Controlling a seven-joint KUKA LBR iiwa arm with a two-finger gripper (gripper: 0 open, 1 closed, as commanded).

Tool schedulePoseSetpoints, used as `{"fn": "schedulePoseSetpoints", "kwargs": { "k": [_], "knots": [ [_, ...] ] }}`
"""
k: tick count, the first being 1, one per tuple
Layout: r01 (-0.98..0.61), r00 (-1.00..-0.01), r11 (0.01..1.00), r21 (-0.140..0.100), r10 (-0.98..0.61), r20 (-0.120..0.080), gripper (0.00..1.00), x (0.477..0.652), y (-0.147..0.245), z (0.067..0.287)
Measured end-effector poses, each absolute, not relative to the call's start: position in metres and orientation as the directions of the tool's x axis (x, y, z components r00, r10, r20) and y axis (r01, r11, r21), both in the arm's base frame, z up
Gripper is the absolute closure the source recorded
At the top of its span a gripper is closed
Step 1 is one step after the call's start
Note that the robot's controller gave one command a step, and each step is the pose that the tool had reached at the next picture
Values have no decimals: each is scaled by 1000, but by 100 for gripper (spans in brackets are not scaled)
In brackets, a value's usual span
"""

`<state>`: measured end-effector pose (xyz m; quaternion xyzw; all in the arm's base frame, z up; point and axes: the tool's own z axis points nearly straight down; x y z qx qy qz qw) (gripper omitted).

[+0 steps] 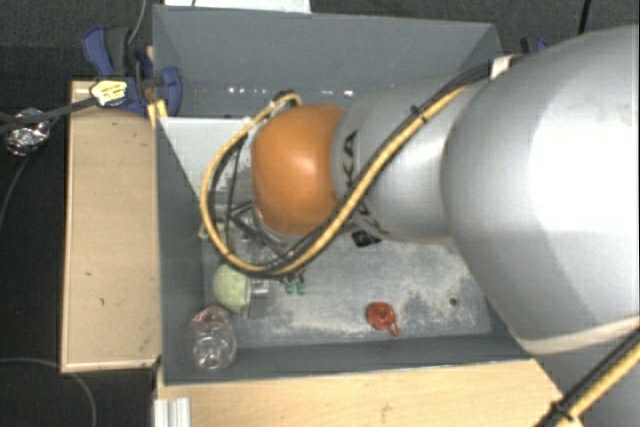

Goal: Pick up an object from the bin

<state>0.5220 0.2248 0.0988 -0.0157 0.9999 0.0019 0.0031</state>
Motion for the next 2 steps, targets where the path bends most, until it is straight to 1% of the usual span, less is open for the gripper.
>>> {"fn": "schedulePoseSetpoints", "kwargs": {
  "k": [1,2],
  "knots": [
    [127,-992,992,2,127,1,0,519,229,76],
    [144,-990,990,5,144,-4,100,509,222,70]
  ]
}}
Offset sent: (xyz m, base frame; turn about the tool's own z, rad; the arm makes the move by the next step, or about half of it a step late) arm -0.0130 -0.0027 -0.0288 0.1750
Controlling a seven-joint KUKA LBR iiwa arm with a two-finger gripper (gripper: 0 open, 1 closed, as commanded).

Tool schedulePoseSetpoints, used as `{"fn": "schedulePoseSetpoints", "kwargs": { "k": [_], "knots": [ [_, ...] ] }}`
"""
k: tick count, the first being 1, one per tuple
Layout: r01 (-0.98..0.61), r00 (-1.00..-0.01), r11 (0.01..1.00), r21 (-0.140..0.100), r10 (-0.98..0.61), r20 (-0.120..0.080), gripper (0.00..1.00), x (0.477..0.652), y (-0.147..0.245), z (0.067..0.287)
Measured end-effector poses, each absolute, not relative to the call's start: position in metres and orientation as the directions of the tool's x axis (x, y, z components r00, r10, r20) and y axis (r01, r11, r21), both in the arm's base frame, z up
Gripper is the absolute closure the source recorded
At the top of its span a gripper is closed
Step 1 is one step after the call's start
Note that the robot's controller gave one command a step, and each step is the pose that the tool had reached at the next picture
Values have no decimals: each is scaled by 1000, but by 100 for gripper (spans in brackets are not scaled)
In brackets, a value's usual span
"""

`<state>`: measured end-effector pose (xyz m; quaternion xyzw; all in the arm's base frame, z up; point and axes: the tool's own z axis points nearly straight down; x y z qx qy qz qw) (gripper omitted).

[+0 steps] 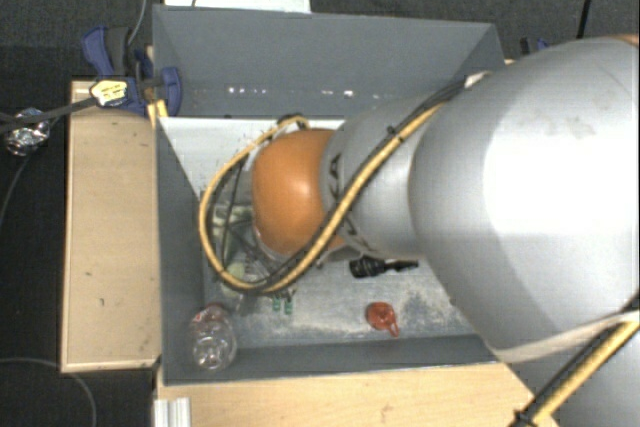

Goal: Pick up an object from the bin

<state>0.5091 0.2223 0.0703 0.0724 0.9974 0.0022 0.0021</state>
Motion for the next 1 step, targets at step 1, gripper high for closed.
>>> {"fn": "schedulePoseSetpoints", "kwargs": {
  "k": [1],
  "knots": [
    [145,-989,989,5,145,-4,100,509,222,70]
  ]
}}
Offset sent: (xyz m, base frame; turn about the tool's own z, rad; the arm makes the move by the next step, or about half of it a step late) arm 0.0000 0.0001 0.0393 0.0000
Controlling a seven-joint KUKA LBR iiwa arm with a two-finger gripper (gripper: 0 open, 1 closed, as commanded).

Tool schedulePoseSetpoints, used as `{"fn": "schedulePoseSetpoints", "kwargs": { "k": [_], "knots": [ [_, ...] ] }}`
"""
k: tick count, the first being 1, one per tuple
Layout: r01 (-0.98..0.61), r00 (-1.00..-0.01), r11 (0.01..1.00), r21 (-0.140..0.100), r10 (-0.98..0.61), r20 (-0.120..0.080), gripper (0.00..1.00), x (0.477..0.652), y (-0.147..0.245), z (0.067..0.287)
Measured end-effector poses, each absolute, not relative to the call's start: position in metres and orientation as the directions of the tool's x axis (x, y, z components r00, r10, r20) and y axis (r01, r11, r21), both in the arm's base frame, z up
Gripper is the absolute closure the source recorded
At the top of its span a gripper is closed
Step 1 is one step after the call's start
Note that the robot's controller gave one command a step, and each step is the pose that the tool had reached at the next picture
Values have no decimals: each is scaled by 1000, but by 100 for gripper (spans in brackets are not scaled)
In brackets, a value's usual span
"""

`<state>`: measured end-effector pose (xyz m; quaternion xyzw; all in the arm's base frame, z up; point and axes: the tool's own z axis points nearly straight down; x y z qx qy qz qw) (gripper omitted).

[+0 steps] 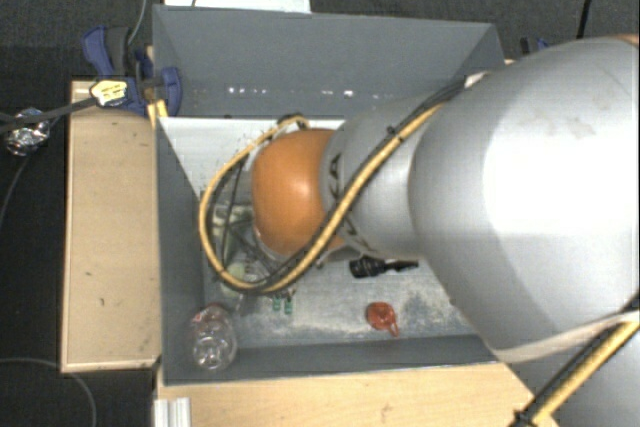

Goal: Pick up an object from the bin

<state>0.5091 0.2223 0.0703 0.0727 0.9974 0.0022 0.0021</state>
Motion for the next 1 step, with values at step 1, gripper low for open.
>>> {"fn": "schedulePoseSetpoints", "kwargs": {
  "k": [1],
  "knots": [
    [146,-989,989,4,146,-3,100,508,222,73]
  ]
}}
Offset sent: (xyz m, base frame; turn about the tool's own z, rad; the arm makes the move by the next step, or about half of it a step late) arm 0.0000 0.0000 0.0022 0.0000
